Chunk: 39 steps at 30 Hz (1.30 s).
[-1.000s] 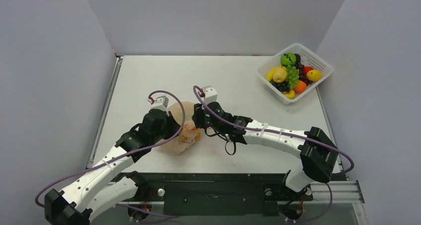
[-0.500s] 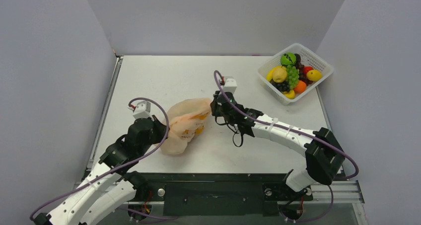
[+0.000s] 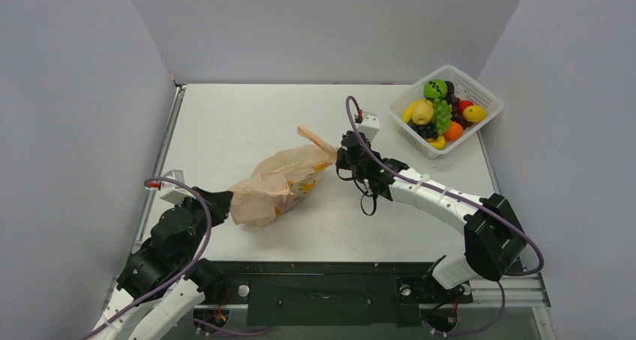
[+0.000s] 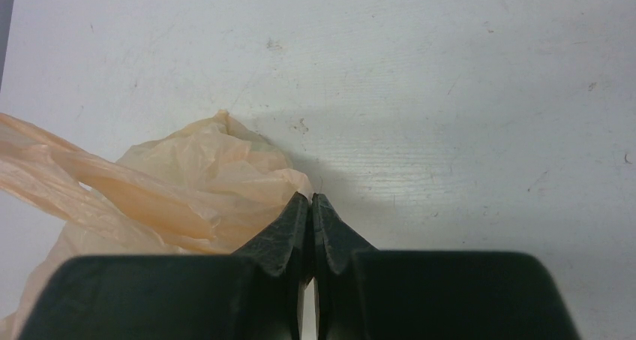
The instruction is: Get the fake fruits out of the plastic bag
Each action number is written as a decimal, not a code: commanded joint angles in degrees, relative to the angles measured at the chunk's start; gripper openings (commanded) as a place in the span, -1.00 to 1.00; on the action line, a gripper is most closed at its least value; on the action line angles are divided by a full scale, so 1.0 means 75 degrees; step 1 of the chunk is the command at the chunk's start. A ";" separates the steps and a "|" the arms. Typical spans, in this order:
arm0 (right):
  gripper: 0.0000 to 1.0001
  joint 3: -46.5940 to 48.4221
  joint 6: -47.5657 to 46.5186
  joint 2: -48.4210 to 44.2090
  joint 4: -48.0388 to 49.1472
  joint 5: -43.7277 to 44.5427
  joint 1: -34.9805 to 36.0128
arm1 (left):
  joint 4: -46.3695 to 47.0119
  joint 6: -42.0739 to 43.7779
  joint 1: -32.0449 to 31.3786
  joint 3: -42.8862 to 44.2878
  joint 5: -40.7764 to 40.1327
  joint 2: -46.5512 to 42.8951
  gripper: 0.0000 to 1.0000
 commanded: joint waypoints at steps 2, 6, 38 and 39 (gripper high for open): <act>-1.00 0.0162 -0.0309 -0.0129 0.0280 -0.0085 0.0146 | 0.0175 0.0515 0.0045 0.0327 0.0369 0.0197 -1.00; -1.00 0.0231 -0.0508 -0.0136 0.0290 -0.0200 0.0238 | 0.0242 0.0678 0.0040 0.0475 0.0746 0.0423 -1.00; -0.05 0.1006 -0.1122 -0.0351 -0.0235 -0.1787 0.0339 | 0.0354 0.3522 0.0061 0.2798 0.3819 0.3731 0.93; 0.00 0.0982 -0.1097 -0.0381 -0.0284 -0.1832 0.0343 | 0.0284 0.3735 0.0066 0.2987 0.3783 0.4271 0.93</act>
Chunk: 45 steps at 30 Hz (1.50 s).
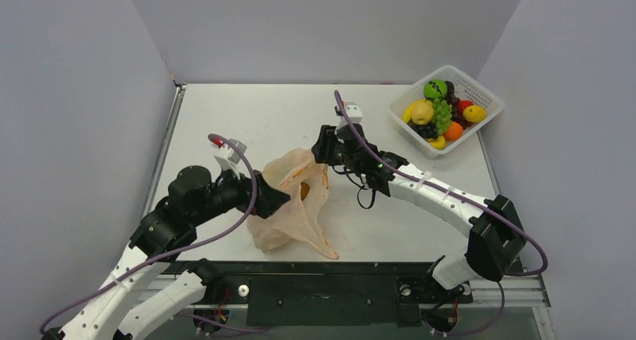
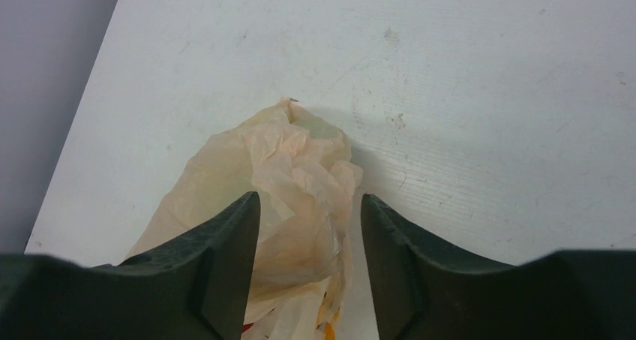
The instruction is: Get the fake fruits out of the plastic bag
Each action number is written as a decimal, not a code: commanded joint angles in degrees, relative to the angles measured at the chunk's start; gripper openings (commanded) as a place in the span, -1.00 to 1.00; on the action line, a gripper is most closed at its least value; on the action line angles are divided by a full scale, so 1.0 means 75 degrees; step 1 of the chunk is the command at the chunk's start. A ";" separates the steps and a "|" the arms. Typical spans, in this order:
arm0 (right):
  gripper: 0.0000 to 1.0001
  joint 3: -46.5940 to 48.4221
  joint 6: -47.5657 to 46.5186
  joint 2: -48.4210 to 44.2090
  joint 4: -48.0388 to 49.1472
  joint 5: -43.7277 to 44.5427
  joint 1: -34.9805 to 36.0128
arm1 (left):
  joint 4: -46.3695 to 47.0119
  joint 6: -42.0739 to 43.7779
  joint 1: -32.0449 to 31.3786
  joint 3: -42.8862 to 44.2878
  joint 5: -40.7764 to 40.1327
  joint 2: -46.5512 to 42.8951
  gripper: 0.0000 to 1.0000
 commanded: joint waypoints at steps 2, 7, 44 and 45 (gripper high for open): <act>0.09 -0.0030 0.0053 -0.0470 -0.0333 -0.0360 -0.0020 | -0.0627 0.2004 0.0095 0.1632 -0.1382 0.2003 0.94; 0.17 -0.0581 -0.0040 -0.1139 -0.1186 -0.0717 -0.0016 | -0.0756 0.2598 0.0677 0.2424 -0.0392 0.3531 0.95; 0.28 -0.3312 0.1928 -0.1359 0.2829 -0.3756 -0.0269 | -0.0150 0.3324 0.1088 0.1601 0.3179 0.6825 -0.39; 0.26 -0.3275 0.1966 -0.1117 0.2924 -0.3850 -0.0245 | -0.0130 0.3321 0.1093 0.1598 0.3210 0.6787 -0.42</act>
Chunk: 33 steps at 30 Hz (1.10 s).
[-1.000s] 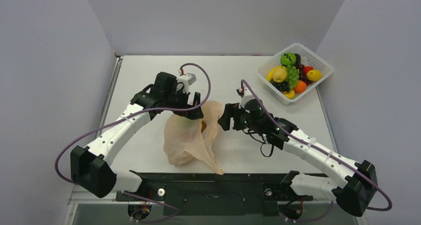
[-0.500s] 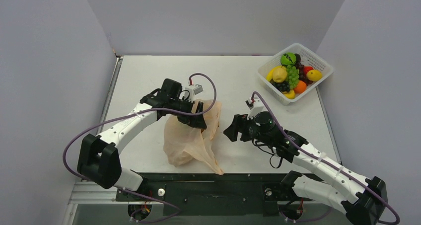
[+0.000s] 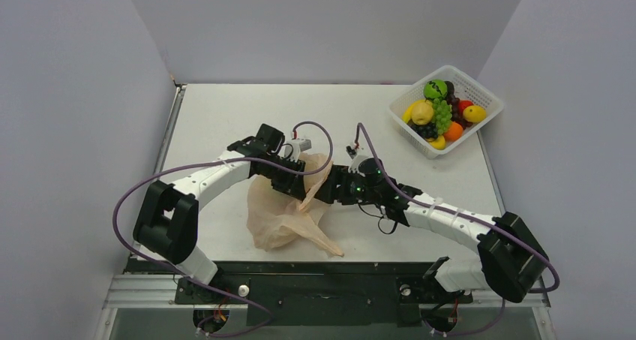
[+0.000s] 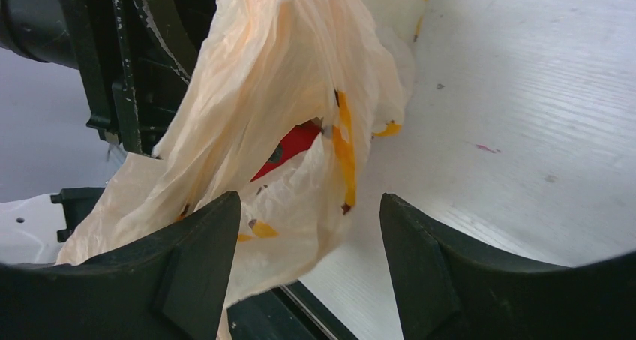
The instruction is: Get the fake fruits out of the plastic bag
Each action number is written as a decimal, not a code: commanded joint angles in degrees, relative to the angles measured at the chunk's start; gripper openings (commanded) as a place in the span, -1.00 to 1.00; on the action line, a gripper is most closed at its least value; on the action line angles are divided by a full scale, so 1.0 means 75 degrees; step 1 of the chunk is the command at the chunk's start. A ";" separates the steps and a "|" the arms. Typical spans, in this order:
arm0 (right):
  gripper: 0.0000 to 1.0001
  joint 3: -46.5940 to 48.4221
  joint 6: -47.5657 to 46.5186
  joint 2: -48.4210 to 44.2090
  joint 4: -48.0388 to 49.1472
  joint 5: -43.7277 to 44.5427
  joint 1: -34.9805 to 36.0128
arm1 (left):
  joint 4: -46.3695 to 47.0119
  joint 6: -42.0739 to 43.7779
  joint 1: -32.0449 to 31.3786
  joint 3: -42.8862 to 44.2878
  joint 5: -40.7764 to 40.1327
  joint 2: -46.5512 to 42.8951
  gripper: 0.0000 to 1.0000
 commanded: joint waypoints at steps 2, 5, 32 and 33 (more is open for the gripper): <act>0.21 0.0399 0.0442 0.0902 0.1546 -0.0643 0.0197 | 0.0195 0.0166 0.0029 0.0193 0.0164 -0.0396 -0.57; -0.02 0.0386 0.0500 0.1175 0.1887 -0.0659 0.0270 | 0.0249 0.0158 0.0100 0.0121 0.0067 -0.0620 -0.91; -1.00 0.2138 -0.1603 -0.0172 -0.2758 0.3744 -0.2185 | 0.2580 -0.0368 0.1561 -0.1981 -0.7306 -0.7179 -1.00; -1.00 0.2395 -0.1678 -0.0138 -0.2808 0.3662 -0.2093 | 0.2630 -0.0336 0.1558 -0.1989 -0.6991 -0.7147 -1.00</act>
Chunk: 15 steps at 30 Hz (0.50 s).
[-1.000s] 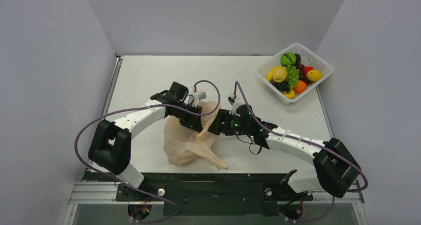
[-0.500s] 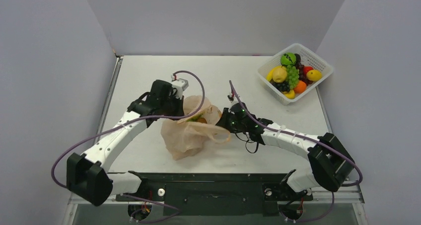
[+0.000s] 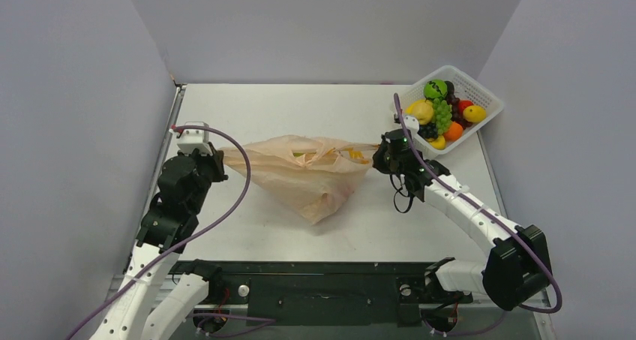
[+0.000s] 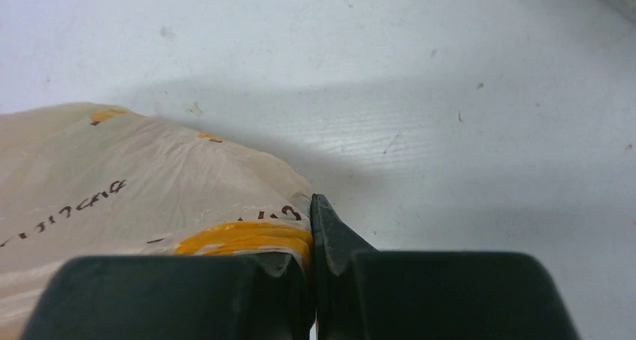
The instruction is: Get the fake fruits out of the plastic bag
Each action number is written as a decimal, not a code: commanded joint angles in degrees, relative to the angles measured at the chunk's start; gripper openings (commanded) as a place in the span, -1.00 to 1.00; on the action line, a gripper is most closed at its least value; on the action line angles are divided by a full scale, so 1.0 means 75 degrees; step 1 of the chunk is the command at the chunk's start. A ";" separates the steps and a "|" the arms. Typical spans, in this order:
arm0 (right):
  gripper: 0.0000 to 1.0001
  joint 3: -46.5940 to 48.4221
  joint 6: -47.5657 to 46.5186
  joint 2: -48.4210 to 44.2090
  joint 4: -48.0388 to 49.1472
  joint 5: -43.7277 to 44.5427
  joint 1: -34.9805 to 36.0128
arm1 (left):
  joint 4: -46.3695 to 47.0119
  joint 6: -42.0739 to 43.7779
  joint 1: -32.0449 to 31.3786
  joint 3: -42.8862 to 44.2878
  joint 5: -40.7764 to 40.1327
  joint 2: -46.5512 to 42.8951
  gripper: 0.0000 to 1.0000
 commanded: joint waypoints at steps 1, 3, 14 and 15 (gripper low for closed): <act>-1.00 0.1078 -0.0512 -0.0073 -0.0301 0.0223 0.0057 | 0.0946 0.0150 0.0180 -0.0082 -0.0288 -0.0081 -1.00; -1.00 0.1516 -0.0773 0.0148 -0.0379 0.0234 0.0321 | 0.0974 0.0186 0.0187 -0.0028 0.0334 0.0116 -1.00; -0.11 0.2587 -0.1420 0.1230 -0.1351 0.0430 0.1306 | 0.0987 0.0390 0.0176 0.0135 0.2399 0.0496 0.18; -0.04 0.2601 -0.1499 0.1147 -0.1385 0.0559 0.1397 | 0.1014 0.0394 0.0176 0.0107 0.2430 0.0446 0.29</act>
